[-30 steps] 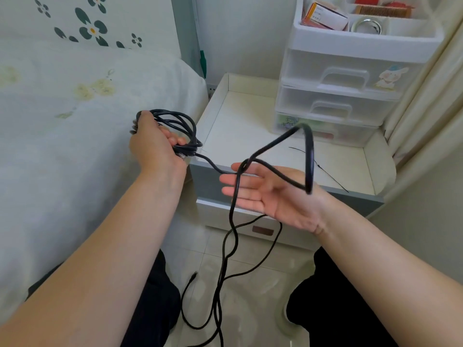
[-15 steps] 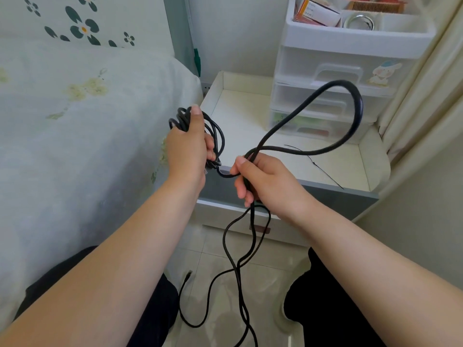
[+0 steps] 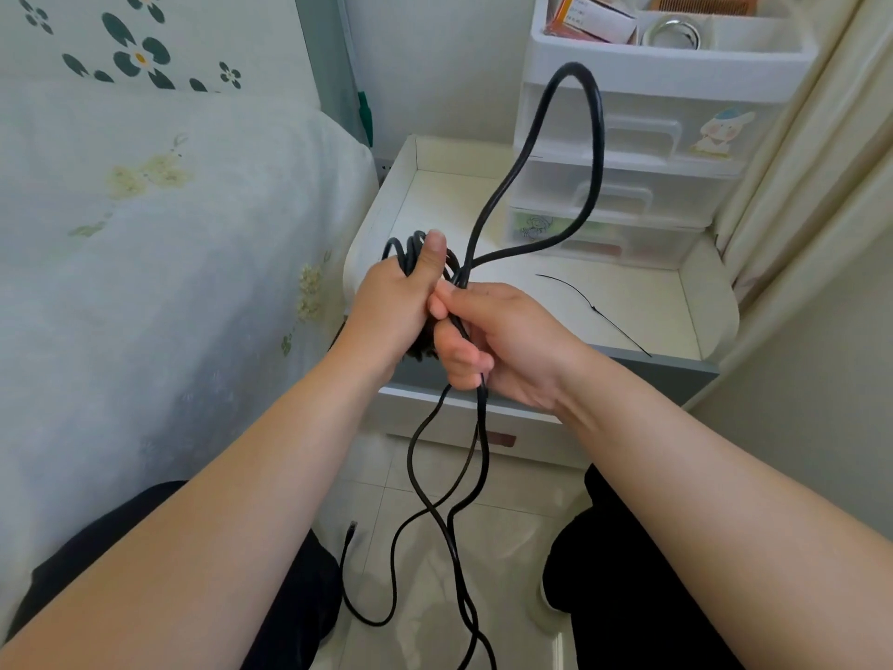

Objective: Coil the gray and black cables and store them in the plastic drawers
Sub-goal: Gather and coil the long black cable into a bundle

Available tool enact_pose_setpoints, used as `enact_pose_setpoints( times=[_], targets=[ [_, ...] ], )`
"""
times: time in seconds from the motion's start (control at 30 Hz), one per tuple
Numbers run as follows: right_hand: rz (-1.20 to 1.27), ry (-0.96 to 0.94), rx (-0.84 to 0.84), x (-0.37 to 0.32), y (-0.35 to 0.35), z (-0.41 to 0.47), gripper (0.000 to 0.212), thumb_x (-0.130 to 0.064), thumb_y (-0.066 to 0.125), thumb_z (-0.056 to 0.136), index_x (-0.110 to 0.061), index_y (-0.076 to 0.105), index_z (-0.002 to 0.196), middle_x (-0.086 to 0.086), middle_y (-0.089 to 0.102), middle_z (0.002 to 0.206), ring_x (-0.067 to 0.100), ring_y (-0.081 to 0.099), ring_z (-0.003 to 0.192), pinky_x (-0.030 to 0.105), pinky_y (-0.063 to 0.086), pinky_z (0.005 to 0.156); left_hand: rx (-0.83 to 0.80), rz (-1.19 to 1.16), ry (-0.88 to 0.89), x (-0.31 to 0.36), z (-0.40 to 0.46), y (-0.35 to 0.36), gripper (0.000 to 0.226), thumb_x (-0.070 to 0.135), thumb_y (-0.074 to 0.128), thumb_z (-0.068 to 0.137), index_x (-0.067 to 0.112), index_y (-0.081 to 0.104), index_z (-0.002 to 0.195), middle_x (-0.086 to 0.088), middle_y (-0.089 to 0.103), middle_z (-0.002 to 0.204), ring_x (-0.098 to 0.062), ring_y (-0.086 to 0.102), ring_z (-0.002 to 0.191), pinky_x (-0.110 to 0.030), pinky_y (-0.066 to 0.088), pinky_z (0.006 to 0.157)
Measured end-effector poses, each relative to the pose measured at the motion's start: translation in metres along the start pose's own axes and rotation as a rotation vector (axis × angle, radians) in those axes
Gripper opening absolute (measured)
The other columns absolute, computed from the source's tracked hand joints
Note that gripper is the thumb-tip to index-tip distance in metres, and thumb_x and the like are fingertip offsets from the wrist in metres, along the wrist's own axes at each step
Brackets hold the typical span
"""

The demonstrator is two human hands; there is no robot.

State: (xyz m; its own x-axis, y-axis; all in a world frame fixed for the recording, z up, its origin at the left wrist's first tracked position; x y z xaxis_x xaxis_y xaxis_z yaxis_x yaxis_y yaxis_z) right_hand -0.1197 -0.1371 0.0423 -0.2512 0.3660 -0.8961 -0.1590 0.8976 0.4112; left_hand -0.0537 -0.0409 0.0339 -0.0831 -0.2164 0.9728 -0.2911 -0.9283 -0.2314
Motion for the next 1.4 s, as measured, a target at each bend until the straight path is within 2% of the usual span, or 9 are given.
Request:
enact_pose_setpoints(
  times=[0.27,0.37,0.5,0.7,0.97,1.13,1.23,1.33,1.4],
  targets=[
    [-0.036,0.019,-0.001,0.0,-0.002,0.001,0.034,-0.019,0.042,0.101,-0.014,0.051,0.069,-0.003,0.036,0.042,0.009,0.035,0.037,0.021,0.029,0.043,-0.182,0.066,-0.154,0.008,-0.008,0.002,0.079,0.073,0.003,0.085,0.014,0.043,0.051,-0.007,0.046,0.046,-0.014,0.041,0.036,-0.022,0.037,0.041],
    [-0.177,-0.01,0.114,-0.006,-0.004,-0.002,0.005,-0.014,0.054,0.096,-0.012,0.052,0.092,-0.002,0.033,0.045,0.007,0.044,0.036,0.023,0.021,0.042,-0.296,0.075,-0.137,0.005,-0.01,0.004,0.086,0.082,0.0,0.072,0.018,0.049,0.044,-0.012,0.041,0.045,-0.016,0.035,0.034,-0.023,0.033,0.041],
    [-0.384,-0.032,0.39,-0.015,-0.025,-0.001,0.051,-0.022,0.069,0.086,-0.019,0.039,0.127,-0.008,0.042,0.046,0.006,0.032,0.039,0.021,0.022,0.039,-0.391,0.013,-0.181,0.003,-0.015,0.006,0.082,0.089,0.01,0.058,0.014,0.044,0.054,-0.002,0.033,0.041,-0.015,0.028,0.036,-0.025,0.03,0.042],
    [-0.612,-0.043,0.727,-0.03,-0.069,-0.007,0.021,-0.032,0.063,0.089,-0.014,0.053,0.095,0.002,0.05,0.07,0.013,0.034,0.049,0.023,0.029,0.043,-0.63,0.382,-0.118,-0.004,-0.02,-0.005,0.063,0.063,0.067,0.074,0.007,0.043,0.063,-0.01,0.036,0.047,-0.019,0.031,0.04,-0.02,0.031,0.042],
    [-1.334,-0.05,0.954,-0.029,-0.099,-0.016,0.042,-0.044,0.026,0.101,-0.015,0.055,0.096,0.0,0.059,0.087,0.023,0.054,0.078,0.035,0.044,0.069,-0.691,0.148,-0.149,0.008,-0.024,-0.037,0.047,0.035,0.065,0.088,0.023,0.041,0.049,0.001,0.029,0.04,-0.013,0.023,0.035,-0.019,0.025,0.041],
    [-0.936,0.321,0.504,-0.021,-0.126,-0.021,0.032,-0.031,0.038,0.098,-0.017,0.043,0.07,-0.001,0.038,0.056,0.015,0.03,0.048,0.024,0.026,0.047,-0.607,-0.211,-0.062,0.012,-0.027,-0.053,0.058,0.041,0.069,0.078,0.012,0.033,0.044,0.002,0.029,0.031,-0.011,0.025,0.027,-0.02,0.026,0.04],
    [-0.8,0.464,0.21,0.0,-0.115,-0.016,0.038,-0.034,0.033,0.102,-0.014,0.044,0.072,-0.001,0.031,0.053,0.015,0.027,0.047,0.027,0.031,0.048,-0.583,-0.483,-0.11,0.011,-0.03,-0.052,0.059,0.045,0.073,0.074,0.014,0.025,0.058,0.005,0.032,0.032,-0.007,0.03,0.025,-0.019,0.03,0.038],
    [-1.096,0.359,0.346,0.008,-0.099,-0.006,0.046,-0.044,0.026,0.102,-0.011,0.056,0.092,0.005,0.053,0.07,0.023,0.053,0.058,0.033,0.048,0.065,-0.496,-0.62,-0.224,0.012,-0.033,-0.051,0.042,0.04,0.061,0.083,0.019,0.031,0.062,0.01,0.03,0.03,-0.003,0.027,0.024,-0.017,0.032,0.035],
    [-1.456,0.186,0.527,0.015,-0.09,0.001,0.04,-0.039,0.028,0.102,-0.016,0.046,0.13,0.011,0.056,0.12,0.03,0.06,0.099,0.039,0.046,0.085,-0.442,-0.593,-0.293,0.014,-0.034,-0.048,0.037,0.038,0.056,0.083,0.02,0.033,0.06,0.009,0.026,0.03,-0.004,0.024,0.024,-0.017,0.03,0.034]
  ],
)
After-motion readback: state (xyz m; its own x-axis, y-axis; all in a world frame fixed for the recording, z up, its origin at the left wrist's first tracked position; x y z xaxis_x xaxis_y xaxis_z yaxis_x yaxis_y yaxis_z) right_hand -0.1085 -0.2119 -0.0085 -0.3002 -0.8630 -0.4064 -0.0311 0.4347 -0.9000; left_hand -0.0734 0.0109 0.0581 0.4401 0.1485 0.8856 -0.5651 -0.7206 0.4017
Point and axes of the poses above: each hand's wrist, its own z-axis towards the middle knuckle, its own y-axis out of the palm, x = y × z, the point moved 2 cm from there along z, towards the middle knuckle
